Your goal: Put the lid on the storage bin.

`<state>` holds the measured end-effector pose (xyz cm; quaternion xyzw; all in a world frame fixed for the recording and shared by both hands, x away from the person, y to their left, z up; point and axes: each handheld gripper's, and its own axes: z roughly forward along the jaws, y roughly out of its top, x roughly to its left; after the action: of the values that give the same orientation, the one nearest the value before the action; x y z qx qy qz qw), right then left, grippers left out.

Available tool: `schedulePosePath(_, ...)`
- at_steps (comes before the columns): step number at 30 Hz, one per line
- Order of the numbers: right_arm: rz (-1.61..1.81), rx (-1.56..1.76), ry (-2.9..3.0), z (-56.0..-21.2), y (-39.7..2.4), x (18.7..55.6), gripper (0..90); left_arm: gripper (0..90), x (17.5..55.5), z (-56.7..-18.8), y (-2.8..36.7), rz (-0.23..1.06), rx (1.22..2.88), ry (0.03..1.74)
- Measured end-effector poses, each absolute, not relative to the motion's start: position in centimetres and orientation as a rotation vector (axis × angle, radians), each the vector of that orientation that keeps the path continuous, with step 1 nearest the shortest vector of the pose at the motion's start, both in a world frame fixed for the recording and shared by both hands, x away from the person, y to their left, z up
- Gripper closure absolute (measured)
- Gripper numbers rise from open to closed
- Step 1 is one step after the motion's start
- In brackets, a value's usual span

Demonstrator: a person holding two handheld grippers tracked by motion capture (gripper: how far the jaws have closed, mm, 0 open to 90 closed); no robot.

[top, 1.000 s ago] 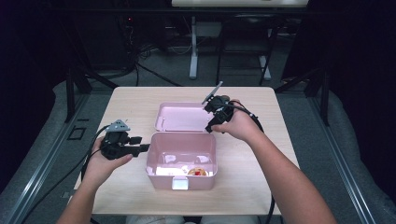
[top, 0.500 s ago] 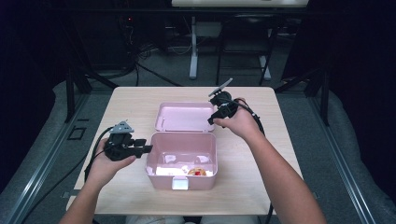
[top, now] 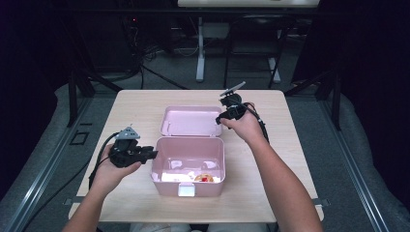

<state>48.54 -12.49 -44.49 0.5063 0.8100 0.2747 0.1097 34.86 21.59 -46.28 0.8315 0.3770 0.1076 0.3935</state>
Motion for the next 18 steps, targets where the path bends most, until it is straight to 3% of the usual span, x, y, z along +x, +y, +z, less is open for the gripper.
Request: schedulePosePath(18,0.839,1.602,2.277,-45.6,-12.0,50.5,59.2,75.7,34.7,-46.3,21.4,0.271,2.116,0.939)
